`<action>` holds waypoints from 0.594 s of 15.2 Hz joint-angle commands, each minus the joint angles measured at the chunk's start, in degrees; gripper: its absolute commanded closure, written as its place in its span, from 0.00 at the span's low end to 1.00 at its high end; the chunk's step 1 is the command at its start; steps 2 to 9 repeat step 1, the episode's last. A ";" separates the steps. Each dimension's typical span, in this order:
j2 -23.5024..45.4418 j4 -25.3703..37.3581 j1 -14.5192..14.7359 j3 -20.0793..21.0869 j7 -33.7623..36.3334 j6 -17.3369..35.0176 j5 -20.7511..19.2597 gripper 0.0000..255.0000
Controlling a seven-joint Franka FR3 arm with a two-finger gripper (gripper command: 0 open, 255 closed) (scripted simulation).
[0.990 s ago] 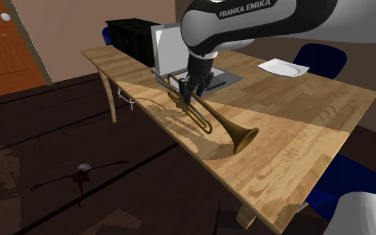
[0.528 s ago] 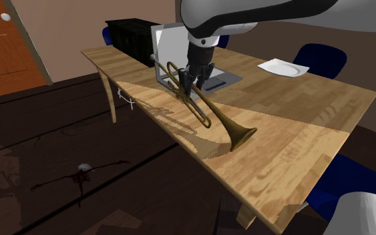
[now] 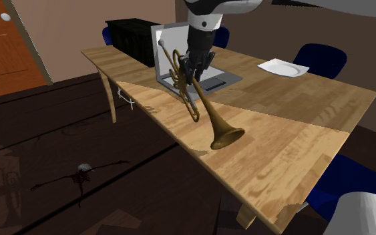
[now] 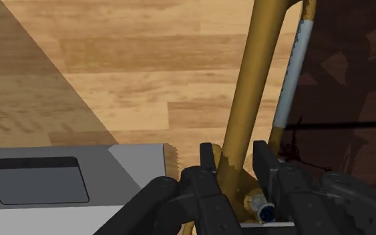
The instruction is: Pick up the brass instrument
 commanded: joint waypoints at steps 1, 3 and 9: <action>-0.09 0.45 0.00 0.02 0.01 -0.50 -0.03 1.00; -0.09 0.45 0.00 0.02 0.01 -0.50 -0.03 1.00; -0.09 0.45 0.00 0.02 0.01 -0.50 -0.03 1.00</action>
